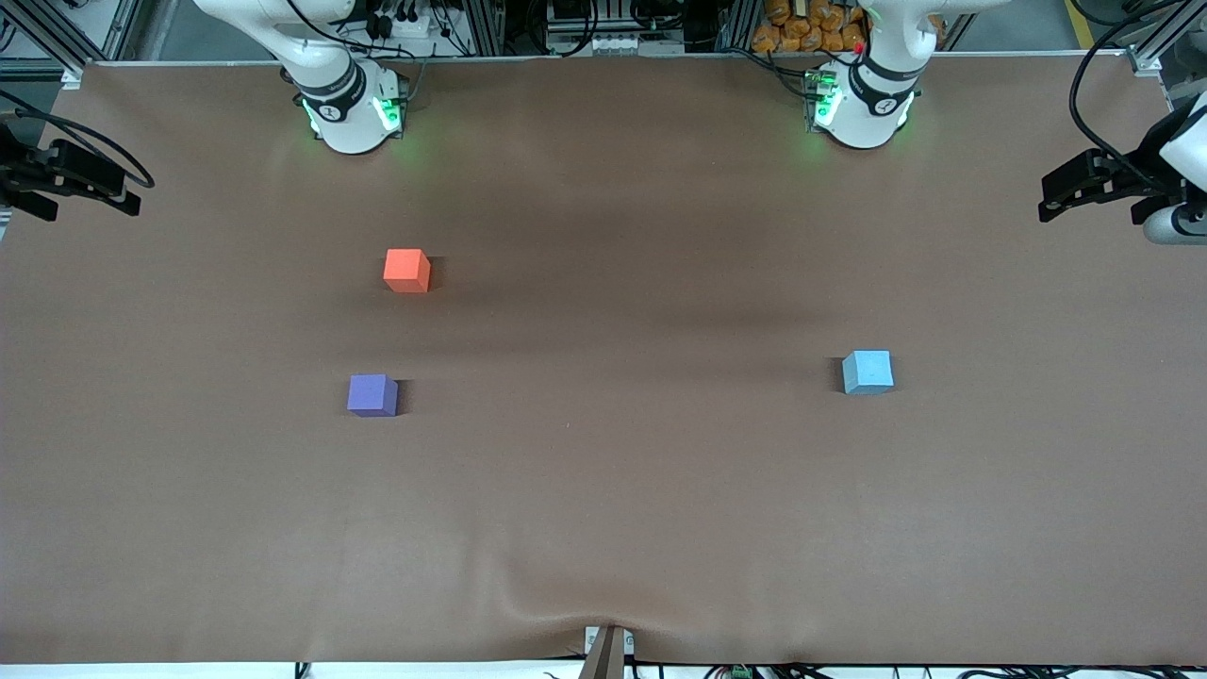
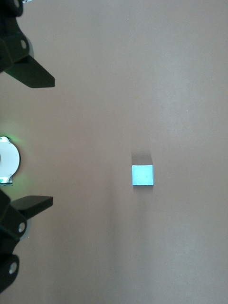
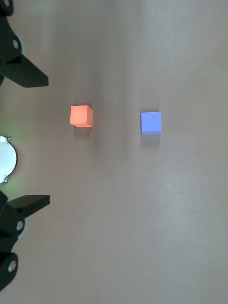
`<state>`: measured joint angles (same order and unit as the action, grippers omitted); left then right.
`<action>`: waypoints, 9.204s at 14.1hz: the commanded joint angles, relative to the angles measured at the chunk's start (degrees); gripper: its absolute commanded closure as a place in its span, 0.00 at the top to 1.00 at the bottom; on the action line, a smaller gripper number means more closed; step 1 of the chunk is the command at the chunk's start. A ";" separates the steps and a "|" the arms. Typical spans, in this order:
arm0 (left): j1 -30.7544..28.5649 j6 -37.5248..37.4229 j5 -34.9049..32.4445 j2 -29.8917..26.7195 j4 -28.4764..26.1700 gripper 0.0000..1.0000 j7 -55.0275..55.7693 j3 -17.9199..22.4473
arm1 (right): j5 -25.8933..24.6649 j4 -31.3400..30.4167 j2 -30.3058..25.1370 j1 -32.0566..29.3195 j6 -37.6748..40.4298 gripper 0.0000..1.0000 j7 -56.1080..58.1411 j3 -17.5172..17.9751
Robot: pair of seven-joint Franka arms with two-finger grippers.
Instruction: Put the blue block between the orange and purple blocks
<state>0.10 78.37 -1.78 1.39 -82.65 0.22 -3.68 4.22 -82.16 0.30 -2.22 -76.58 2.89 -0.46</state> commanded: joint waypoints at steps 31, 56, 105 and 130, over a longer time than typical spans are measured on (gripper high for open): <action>2.44 48.01 3.02 21.36 -29.33 1.00 9.53 -1.85 | 0.35 -0.89 -1.00 -0.77 0.38 1.00 0.71 0.37; 3.66 31.79 -0.33 18.91 -14.76 0.00 15.84 -2.38 | 0.35 -0.89 -1.00 -0.86 0.46 1.00 0.71 0.37; 42.03 30.54 4.24 25.95 4.43 1.00 39.54 22.76 | 4.04 -17.50 12.70 17.48 -24.81 1.00 -30.91 7.40; 2.45 10.77 -2.18 -2.88 -9.47 1.00 0.31 -0.09 | 0.36 -22.87 33.27 39.13 -63.34 1.00 -49.38 7.23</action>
<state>4.34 93.07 -3.77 0.84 -93.58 3.03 -1.95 6.21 -105.30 32.88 35.76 -139.01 -43.82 7.32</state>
